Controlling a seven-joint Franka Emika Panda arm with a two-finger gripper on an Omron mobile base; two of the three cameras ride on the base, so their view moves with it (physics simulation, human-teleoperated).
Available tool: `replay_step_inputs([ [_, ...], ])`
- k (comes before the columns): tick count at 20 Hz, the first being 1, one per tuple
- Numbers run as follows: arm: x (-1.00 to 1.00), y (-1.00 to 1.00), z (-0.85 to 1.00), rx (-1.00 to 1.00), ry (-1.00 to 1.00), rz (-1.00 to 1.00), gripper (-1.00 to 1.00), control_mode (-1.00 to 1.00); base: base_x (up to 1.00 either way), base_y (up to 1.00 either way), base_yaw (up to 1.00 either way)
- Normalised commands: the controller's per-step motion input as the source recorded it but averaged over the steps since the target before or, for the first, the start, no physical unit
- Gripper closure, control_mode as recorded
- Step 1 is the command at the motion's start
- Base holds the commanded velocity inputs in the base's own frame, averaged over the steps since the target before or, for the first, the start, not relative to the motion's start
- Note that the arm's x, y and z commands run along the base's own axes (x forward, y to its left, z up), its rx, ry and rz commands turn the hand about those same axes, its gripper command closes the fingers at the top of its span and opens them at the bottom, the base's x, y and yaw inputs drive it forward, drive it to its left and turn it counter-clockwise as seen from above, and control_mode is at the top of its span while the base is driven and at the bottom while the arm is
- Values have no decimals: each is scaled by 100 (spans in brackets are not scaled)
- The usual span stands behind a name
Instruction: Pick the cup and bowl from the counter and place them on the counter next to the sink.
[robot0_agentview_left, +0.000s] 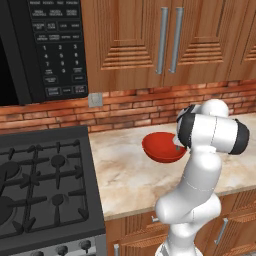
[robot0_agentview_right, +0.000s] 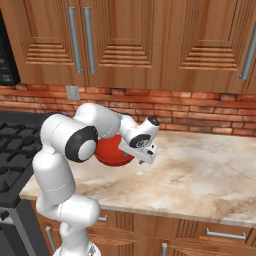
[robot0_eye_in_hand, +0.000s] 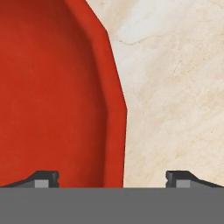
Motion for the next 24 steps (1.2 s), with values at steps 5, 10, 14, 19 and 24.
replay_step_inputs([
  [5,0,0,0,0,0,0,100,-100,0,0,0],
  [10,0,0,0,0,0,0,100,-100,0,0,0],
  [14,-2,0,2,0,0,0,100,-100,0,0,0],
  [19,-14,-2,7,-1,2,0,100,-100,0,0,0],
  [24,-42,-9,17,0,0,0,100,-100,0,0,0],
])
